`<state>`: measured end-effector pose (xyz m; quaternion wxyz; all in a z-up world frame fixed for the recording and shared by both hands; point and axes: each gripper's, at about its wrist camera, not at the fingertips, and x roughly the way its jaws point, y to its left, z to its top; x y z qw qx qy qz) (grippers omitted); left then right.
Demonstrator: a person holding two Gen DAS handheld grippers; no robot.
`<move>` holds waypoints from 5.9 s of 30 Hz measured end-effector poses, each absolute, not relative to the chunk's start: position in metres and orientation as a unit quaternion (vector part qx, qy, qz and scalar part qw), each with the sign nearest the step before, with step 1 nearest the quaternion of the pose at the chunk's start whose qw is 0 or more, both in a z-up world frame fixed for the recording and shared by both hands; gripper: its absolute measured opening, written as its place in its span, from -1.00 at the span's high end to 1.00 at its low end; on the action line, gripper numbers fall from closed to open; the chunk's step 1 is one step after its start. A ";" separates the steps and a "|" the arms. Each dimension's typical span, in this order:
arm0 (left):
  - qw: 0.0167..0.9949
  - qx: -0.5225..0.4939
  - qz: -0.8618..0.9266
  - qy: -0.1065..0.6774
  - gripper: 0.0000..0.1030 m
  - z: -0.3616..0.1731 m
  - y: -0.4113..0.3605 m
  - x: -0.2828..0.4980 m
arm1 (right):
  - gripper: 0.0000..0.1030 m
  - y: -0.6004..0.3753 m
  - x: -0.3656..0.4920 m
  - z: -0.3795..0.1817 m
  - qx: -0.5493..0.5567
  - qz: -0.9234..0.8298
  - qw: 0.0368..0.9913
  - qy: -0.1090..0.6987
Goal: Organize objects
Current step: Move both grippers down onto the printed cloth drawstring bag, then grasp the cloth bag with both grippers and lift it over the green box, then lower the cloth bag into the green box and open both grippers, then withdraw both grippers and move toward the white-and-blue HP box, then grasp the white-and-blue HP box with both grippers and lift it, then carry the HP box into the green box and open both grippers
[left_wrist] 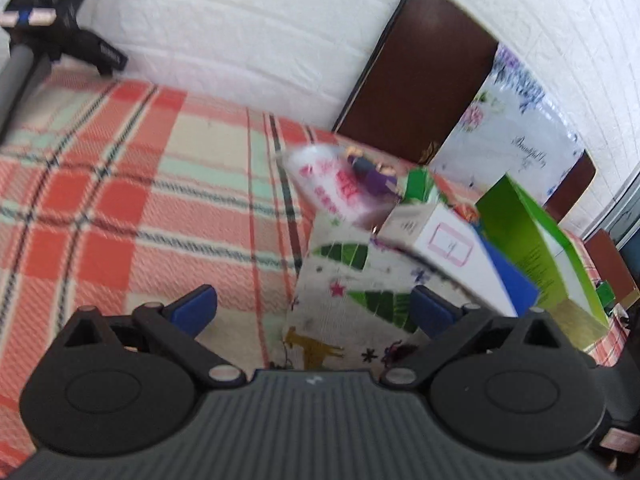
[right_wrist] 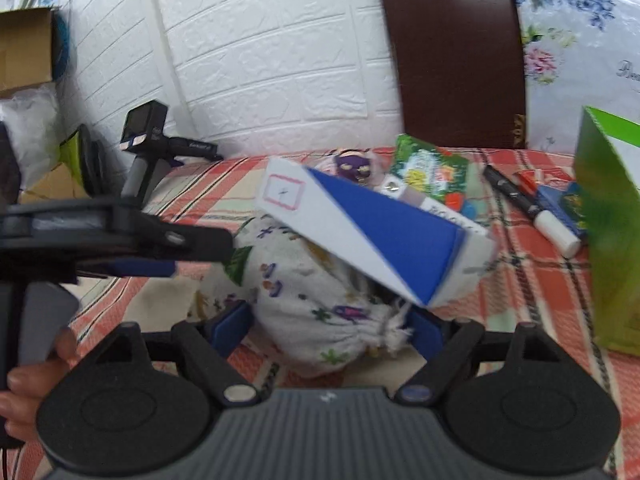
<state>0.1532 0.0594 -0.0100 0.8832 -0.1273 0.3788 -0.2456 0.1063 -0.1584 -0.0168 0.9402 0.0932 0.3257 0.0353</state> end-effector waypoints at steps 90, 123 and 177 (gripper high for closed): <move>0.927 0.013 -0.112 0.358 -0.24 -0.017 0.022 0.006 | -0.16 -0.156 -0.043 -0.018 0.094 -0.007 0.935 0.341; 0.891 -0.108 -0.237 0.372 -0.03 0.010 0.015 0.093 | -0.51 -0.165 0.070 -0.011 0.022 0.024 0.952 0.304; 0.835 -0.048 -0.402 0.372 -0.12 0.022 -0.196 -0.012 | -0.54 -0.331 -0.148 0.006 0.093 -0.115 0.956 0.253</move>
